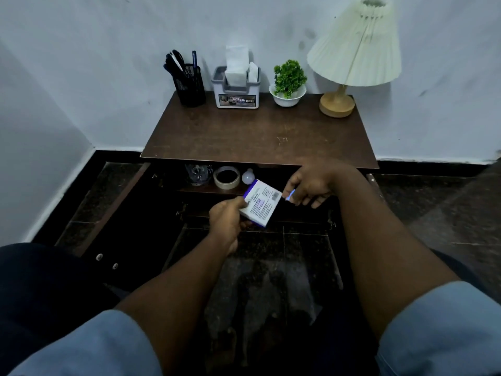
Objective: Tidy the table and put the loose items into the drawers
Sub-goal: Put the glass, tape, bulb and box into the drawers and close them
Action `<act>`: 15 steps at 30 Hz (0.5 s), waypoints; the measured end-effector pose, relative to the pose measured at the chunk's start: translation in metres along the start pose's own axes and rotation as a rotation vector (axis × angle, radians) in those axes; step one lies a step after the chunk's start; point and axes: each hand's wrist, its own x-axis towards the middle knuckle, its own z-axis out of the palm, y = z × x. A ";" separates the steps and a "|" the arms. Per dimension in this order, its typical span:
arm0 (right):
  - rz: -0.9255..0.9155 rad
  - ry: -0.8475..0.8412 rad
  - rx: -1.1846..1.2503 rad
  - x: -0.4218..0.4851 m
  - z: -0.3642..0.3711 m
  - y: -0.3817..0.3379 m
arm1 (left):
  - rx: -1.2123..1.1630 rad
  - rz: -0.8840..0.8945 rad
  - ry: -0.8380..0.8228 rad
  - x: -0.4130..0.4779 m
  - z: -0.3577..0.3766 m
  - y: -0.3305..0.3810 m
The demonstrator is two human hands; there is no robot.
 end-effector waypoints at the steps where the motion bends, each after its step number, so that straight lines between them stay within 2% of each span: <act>1: 0.024 0.005 -0.028 0.005 0.003 0.002 | 0.002 0.006 0.033 0.003 -0.003 -0.004; 5: 0.079 0.123 -0.094 0.028 0.009 0.007 | 0.051 -0.062 0.086 0.016 -0.002 -0.014; 10: 0.015 0.398 -0.160 0.064 0.019 0.027 | 0.080 -0.078 0.072 0.039 0.020 -0.021; 15: 0.056 0.552 -0.041 0.103 0.036 0.048 | 0.087 -0.079 0.034 0.068 0.052 -0.026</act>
